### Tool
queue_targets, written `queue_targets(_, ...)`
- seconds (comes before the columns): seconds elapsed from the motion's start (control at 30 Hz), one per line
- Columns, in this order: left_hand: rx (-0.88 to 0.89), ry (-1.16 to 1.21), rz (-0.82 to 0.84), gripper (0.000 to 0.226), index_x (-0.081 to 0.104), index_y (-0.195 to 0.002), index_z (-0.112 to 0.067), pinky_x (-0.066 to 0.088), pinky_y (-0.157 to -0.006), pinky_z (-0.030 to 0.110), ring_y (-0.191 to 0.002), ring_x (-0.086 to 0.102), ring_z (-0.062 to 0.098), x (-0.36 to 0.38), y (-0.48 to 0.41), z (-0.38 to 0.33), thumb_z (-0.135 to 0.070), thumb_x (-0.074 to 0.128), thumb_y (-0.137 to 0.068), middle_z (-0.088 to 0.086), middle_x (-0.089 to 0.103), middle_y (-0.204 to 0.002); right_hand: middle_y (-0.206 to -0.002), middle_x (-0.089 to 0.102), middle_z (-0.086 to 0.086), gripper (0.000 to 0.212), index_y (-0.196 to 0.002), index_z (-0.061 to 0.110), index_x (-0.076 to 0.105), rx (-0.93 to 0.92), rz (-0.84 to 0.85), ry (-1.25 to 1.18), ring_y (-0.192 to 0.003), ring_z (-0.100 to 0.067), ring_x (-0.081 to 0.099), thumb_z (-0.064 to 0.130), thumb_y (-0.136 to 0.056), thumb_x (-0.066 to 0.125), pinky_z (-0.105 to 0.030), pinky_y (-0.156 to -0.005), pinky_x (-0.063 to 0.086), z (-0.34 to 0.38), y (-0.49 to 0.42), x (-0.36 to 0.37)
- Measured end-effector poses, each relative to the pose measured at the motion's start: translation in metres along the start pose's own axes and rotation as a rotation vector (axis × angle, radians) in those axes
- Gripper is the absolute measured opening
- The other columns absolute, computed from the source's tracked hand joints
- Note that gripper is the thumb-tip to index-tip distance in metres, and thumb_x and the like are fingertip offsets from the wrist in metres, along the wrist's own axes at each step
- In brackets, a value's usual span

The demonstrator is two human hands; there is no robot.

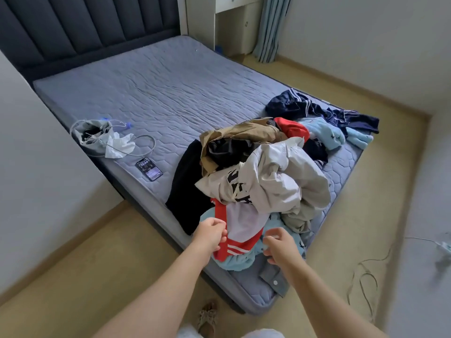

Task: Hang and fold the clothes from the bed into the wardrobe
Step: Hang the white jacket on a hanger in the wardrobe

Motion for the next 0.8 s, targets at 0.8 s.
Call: queue_targets(0.8,-0.118,0.303,-0.321,0.096,0.003,-0.149,-0.029,0.041,-0.101,0.051,-0.127,0.040,0.032,0.134,-0.141,-0.100,-0.014,0.069,-0.081,0.008,0.031,-0.148,-0.083,0.055,0.000,0.017,-0.103,0.019,0.051,-0.003,0.191,0.130,-0.066,-0.016,0.055,0.011,-0.089,0.045,-0.025,-0.056,0.044,0.052,-0.190,-0.145)
Point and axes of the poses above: each hand's wrist, its own y-axis away from the middle knuckle, its own x-axis out of the palm, z = x × y, the point moved 8 cm from there along -y, towards the middle knuckle
